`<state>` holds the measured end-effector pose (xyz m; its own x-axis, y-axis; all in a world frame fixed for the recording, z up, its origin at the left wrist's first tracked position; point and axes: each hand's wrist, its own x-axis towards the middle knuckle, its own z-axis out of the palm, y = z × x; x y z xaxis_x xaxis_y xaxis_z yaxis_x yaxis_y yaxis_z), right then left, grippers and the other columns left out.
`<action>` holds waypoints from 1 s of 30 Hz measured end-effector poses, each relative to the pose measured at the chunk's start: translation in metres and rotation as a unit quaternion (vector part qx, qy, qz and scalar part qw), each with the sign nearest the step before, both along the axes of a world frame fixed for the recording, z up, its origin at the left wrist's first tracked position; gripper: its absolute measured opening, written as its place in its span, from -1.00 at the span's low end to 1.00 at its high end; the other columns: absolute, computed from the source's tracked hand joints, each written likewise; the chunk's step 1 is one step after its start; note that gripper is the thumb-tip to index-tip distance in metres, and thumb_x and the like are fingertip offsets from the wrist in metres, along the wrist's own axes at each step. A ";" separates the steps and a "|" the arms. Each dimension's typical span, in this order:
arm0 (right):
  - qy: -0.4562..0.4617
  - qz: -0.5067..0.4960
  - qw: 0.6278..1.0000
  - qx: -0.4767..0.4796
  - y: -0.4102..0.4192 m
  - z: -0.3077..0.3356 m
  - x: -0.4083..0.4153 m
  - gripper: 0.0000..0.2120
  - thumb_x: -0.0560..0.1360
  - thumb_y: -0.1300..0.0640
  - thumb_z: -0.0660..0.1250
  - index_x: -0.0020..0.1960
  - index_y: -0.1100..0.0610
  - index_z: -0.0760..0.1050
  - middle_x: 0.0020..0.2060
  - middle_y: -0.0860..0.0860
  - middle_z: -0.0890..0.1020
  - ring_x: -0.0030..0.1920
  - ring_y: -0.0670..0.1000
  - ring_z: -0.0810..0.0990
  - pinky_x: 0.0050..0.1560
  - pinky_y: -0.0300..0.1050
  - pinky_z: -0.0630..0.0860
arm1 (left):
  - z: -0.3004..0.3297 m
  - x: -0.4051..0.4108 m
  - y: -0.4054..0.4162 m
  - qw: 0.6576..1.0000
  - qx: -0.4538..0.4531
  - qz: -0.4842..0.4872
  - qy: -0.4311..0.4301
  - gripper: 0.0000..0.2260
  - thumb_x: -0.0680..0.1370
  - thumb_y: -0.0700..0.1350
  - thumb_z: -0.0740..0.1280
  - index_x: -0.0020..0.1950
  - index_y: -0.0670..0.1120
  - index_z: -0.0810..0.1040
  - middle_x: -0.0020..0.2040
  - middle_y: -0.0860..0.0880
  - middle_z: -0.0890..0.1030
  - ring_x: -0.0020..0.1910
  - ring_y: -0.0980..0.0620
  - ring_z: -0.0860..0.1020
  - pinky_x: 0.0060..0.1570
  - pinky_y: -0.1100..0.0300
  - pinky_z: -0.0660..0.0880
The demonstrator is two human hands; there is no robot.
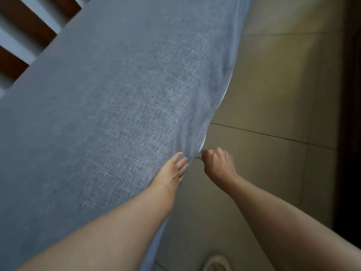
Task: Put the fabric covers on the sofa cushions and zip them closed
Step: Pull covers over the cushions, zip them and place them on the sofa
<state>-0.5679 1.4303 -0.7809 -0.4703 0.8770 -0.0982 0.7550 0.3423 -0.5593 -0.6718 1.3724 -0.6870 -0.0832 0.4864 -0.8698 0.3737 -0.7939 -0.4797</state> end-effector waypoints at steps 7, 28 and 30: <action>-0.030 -0.049 0.998 0.018 0.052 -0.014 -0.001 -0.84 0.46 0.20 0.34 -0.28 0.19 0.50 -0.34 0.11 0.57 -0.36 0.22 0.56 -0.44 -0.20 -0.09 | -0.002 0.005 0.072 0.997 -0.054 -0.054 0.004 -0.34 0.60 0.23 -0.02 0.55 -0.11 -0.14 0.54 -0.15 -0.18 0.51 -0.12 -0.23 0.41 -0.14 -0.27; -0.002 -0.133 0.981 0.144 0.282 -0.013 0.014 -0.73 0.31 0.17 0.04 -0.49 0.09 0.42 -0.56 -0.01 0.46 -0.55 0.06 0.45 -0.37 -0.23 0.36 | 0.023 0.034 0.333 0.995 -0.033 -0.095 -0.005 -0.34 0.60 0.24 0.03 0.55 -0.08 -0.11 0.52 -0.25 -0.20 0.48 -0.26 -0.25 0.37 -0.25 -0.27; 0.006 -0.121 0.983 0.135 0.305 -0.015 0.018 -0.73 0.33 0.16 0.05 -0.49 0.08 0.41 -0.56 -0.02 0.46 -0.55 0.06 0.45 -0.37 -0.24 0.35 | 0.024 0.036 0.356 0.994 -0.046 -0.102 0.004 -0.33 0.59 0.25 0.02 0.55 -0.07 -0.13 0.52 -0.25 -0.22 0.48 -0.25 -0.27 0.36 -0.25 -0.29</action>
